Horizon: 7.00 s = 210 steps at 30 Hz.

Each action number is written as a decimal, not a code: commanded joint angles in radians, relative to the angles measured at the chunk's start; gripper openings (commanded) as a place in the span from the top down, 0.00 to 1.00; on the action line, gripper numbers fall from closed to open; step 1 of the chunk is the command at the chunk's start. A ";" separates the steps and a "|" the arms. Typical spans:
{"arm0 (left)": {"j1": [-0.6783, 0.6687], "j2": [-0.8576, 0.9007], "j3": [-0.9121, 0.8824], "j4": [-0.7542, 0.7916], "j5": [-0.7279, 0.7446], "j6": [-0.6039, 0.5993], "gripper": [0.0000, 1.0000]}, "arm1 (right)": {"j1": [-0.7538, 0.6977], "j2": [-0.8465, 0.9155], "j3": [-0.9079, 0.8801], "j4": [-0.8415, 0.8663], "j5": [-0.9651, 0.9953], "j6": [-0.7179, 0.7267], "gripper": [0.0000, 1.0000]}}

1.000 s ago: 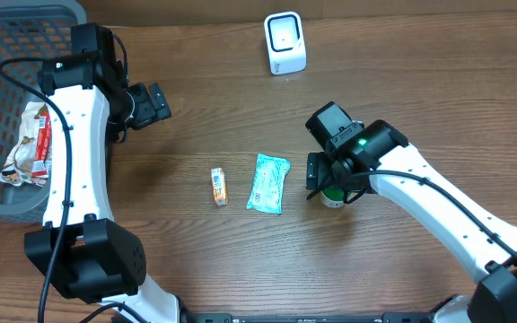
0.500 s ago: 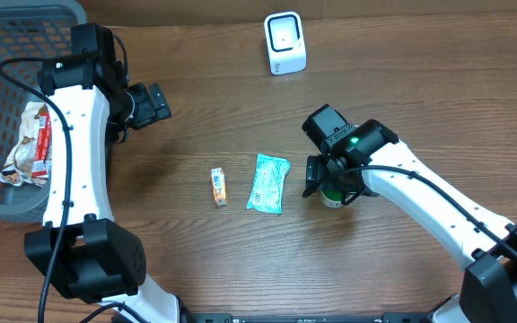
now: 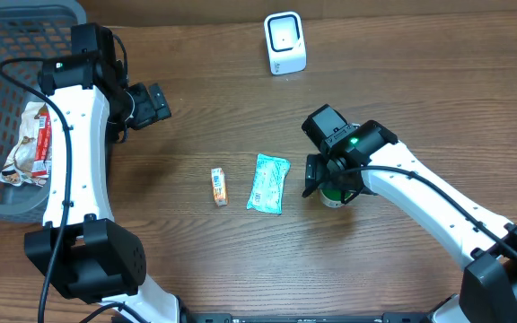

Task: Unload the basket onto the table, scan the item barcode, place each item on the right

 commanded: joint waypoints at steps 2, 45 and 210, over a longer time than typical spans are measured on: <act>0.003 -0.033 0.019 0.001 -0.003 0.018 0.00 | -0.004 0.006 0.116 0.006 0.014 0.003 0.07; 0.003 -0.033 0.019 0.001 -0.003 0.018 0.00 | 0.109 0.375 0.132 0.238 -0.158 -0.008 0.96; 0.003 -0.033 0.019 0.001 -0.003 0.018 0.00 | -0.500 0.413 0.748 -0.540 -0.074 -0.503 0.00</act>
